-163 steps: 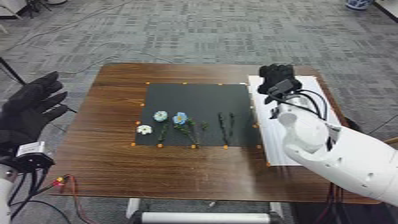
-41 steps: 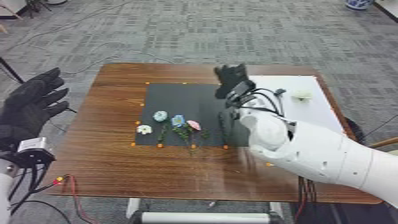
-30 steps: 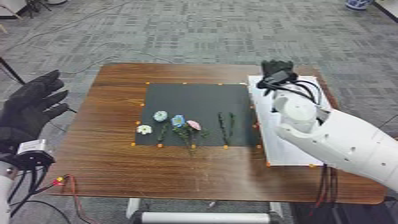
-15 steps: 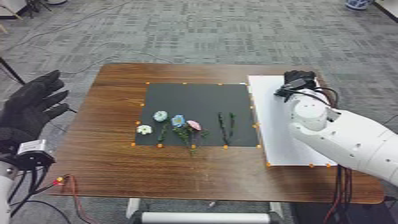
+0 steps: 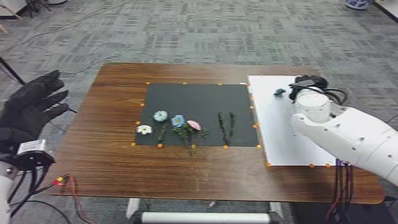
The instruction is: Arrange flowers
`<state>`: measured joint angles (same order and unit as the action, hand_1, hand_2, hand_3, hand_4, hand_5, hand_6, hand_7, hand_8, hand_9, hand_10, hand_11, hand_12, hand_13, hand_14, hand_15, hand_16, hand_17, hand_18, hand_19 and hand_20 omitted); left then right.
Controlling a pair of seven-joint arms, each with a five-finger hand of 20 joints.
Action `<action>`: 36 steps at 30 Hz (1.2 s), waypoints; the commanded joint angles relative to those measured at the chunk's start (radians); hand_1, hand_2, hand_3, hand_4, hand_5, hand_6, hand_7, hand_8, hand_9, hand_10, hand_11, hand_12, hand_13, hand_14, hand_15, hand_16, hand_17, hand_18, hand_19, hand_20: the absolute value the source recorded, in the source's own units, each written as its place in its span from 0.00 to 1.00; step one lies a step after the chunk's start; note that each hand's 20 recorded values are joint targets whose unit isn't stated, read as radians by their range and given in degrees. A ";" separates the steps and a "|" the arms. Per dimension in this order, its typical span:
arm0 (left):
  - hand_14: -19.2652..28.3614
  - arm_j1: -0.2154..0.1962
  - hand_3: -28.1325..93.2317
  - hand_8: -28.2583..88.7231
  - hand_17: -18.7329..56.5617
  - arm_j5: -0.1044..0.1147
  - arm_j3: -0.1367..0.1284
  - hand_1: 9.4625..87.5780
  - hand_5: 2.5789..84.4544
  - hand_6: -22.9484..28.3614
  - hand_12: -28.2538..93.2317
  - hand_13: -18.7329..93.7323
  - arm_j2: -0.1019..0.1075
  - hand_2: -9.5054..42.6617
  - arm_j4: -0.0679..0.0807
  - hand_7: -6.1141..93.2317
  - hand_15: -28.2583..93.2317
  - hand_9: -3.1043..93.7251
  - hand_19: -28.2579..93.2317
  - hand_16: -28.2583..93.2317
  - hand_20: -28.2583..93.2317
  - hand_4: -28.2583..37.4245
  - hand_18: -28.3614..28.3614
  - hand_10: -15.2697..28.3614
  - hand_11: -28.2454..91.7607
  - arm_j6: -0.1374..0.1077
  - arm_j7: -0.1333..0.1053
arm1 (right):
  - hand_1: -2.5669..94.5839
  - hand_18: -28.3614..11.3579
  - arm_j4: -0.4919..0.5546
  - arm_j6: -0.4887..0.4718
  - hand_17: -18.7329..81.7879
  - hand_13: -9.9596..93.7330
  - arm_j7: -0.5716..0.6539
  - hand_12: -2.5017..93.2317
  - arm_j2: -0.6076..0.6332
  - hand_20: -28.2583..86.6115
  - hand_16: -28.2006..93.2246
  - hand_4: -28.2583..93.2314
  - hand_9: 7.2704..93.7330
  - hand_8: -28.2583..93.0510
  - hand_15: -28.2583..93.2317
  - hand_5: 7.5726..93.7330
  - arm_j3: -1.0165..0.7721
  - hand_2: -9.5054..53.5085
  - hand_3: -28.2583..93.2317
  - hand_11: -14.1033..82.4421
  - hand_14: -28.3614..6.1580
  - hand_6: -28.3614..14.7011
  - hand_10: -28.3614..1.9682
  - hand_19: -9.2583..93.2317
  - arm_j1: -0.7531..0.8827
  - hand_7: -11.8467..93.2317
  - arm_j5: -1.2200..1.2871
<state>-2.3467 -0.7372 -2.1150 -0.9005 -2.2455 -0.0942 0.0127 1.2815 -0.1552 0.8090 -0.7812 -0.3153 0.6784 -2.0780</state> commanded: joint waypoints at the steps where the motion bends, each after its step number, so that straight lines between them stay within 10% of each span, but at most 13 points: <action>1: 0.66 -0.013 0.79 0.16 0.07 -0.003 -0.008 0.18 0.21 0.47 0.39 0.21 -0.014 0.16 -0.011 0.26 0.57 0.19 0.53 0.19 0.32 0.00 0.82 0.55 0.39 0.000 -0.001 | 0.56 0.17 0.026 0.264 0.62 0.83 -0.059 0.45 0.018 0.75 0.50 0.00 0.94 0.22 0.89 0.77 0.089 0.00 0.87 0.26 0.68 0.72 0.81 1.00 0.005 0.47 -0.097; 12: 0.65 -0.003 0.79 0.16 0.07 -0.004 0.004 0.18 0.21 0.47 0.39 0.21 -0.015 0.16 -0.007 0.27 0.57 0.19 0.53 0.19 0.32 0.00 0.82 0.55 0.39 0.008 0.002 | 0.56 0.18 0.325 0.669 0.65 0.85 -0.106 0.51 0.069 0.78 0.51 0.00 0.97 0.23 0.89 0.83 0.224 0.00 0.91 0.29 0.70 0.70 0.82 1.00 -0.080 0.47 -0.222; 36: 0.65 -0.004 0.79 0.16 0.07 -0.003 0.005 0.18 0.21 0.47 0.39 0.21 -0.016 0.16 -0.007 0.27 0.57 0.19 0.54 0.19 0.32 0.00 0.82 0.55 0.39 0.007 0.001 | 0.55 0.20 0.236 0.542 0.65 0.84 -0.332 0.50 -0.026 0.80 0.52 0.00 0.98 0.21 0.90 0.82 0.258 0.00 0.91 0.28 0.70 0.72 0.85 1.00 -0.010 0.48 -0.147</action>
<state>-2.3429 -0.7377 -2.1040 -0.9054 -2.2464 -0.0936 0.0134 1.5276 0.3507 0.4760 -0.7979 -0.0732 0.6689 -2.2110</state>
